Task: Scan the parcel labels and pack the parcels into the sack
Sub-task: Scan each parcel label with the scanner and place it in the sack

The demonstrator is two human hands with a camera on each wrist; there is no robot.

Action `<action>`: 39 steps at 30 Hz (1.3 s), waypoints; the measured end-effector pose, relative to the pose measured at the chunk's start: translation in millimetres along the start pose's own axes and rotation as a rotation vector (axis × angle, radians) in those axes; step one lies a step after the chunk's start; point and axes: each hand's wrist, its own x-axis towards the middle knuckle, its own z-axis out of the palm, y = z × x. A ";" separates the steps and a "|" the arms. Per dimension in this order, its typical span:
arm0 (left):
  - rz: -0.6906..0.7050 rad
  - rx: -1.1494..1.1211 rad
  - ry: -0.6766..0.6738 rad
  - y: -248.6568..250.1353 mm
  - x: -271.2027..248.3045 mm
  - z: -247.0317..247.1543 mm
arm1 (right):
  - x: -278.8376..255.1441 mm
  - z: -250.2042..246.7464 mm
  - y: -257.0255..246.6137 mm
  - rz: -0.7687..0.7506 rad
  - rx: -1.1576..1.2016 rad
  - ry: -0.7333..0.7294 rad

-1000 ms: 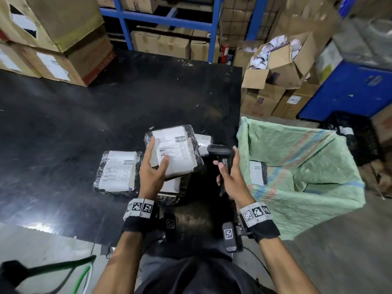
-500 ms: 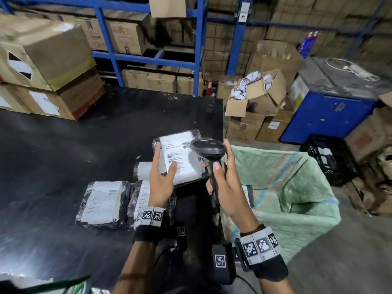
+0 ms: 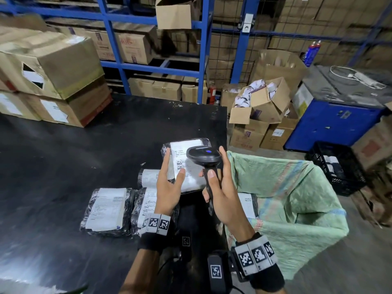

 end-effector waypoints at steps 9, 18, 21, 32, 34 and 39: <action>0.000 0.016 -0.039 -1.0 1.9 -1.4 | 3.6 3.4 0.9 0.016 0.006 -0.003; -0.024 0.053 -0.011 -7.6 -1.8 -12.6 | 8.9 4.5 24.0 0.043 -0.016 0.046; -0.050 0.090 0.016 -14.6 -3.8 -24.9 | 9.2 5.4 39.0 0.052 -0.036 0.087; -0.112 0.128 0.175 -39.6 -13.9 -78.4 | -19.1 16.2 155.0 0.329 -0.162 0.128; -0.117 0.130 0.192 -41.1 -16.8 -83.4 | -27.6 19.8 170.9 0.413 -0.217 0.104; -0.127 0.137 0.179 -44.9 -25.5 -94.4 | -41.4 27.6 187.5 0.539 -0.338 0.050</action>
